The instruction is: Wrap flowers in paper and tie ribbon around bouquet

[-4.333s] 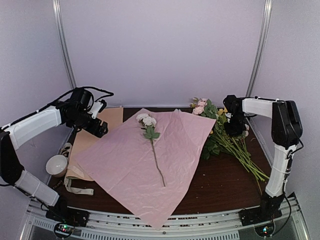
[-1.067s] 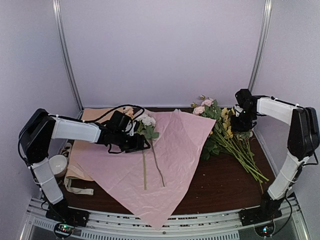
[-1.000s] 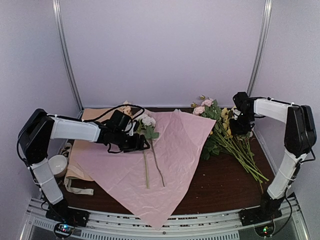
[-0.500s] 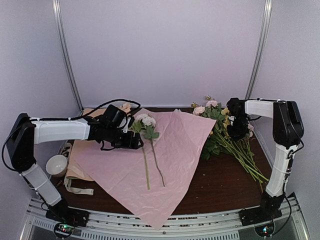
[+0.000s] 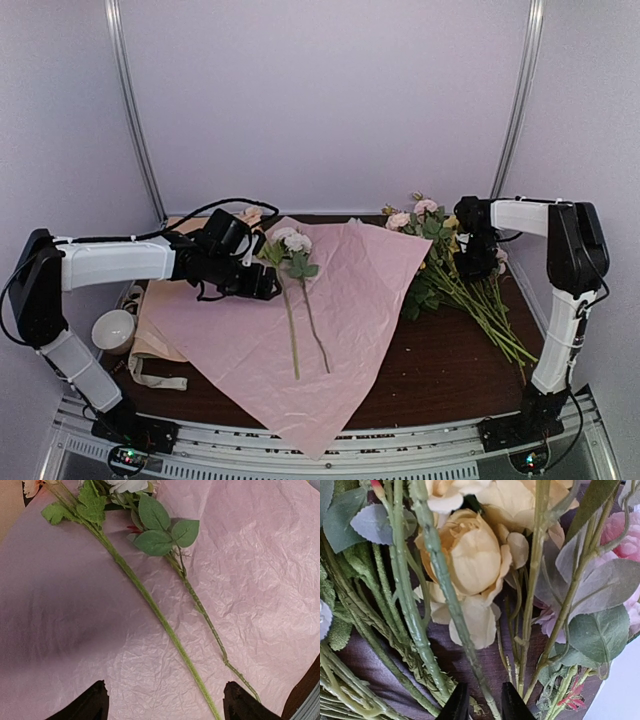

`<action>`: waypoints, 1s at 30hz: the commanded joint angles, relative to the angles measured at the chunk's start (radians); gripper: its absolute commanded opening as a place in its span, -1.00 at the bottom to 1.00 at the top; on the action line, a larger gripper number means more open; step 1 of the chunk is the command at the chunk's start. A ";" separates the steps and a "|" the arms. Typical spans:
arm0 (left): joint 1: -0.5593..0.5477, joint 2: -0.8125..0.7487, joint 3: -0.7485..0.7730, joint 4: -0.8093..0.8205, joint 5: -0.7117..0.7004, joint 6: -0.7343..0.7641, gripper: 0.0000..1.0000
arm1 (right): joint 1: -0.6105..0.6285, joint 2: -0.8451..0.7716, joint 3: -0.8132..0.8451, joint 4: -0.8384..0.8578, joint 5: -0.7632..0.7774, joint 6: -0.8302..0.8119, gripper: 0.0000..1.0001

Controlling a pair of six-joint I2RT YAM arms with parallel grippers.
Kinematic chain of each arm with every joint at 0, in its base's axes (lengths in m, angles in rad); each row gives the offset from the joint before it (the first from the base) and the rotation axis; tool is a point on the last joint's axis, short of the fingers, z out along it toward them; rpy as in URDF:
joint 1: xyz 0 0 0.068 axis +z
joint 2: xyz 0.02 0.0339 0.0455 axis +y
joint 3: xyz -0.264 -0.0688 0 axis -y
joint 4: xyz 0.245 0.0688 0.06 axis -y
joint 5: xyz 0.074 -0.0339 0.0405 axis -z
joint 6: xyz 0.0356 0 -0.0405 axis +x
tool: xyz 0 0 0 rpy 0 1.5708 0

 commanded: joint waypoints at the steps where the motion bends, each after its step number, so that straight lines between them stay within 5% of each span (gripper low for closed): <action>1: -0.005 -0.029 -0.009 0.013 -0.007 0.023 0.64 | -0.004 0.037 0.010 -0.034 0.050 -0.016 -0.56; 9: -0.005 -0.042 -0.021 0.002 -0.025 0.033 0.65 | -0.003 -0.015 0.025 -0.031 0.105 -0.037 -0.99; 19: -0.005 -0.052 -0.024 -0.002 -0.039 0.039 0.65 | 0.008 -0.390 0.032 0.071 0.336 0.001 -1.00; 25: -0.006 -0.061 -0.030 -0.010 -0.066 0.050 0.66 | 0.067 -0.706 -0.102 0.360 -0.194 0.086 -1.00; 28: -0.003 -0.076 -0.029 -0.016 -0.092 0.055 0.67 | 0.163 -0.710 -0.164 0.535 -0.530 0.271 -1.00; 30: -0.003 -0.085 -0.028 -0.020 -0.107 0.061 0.68 | 0.292 -0.653 -0.167 0.635 -0.594 0.355 -1.00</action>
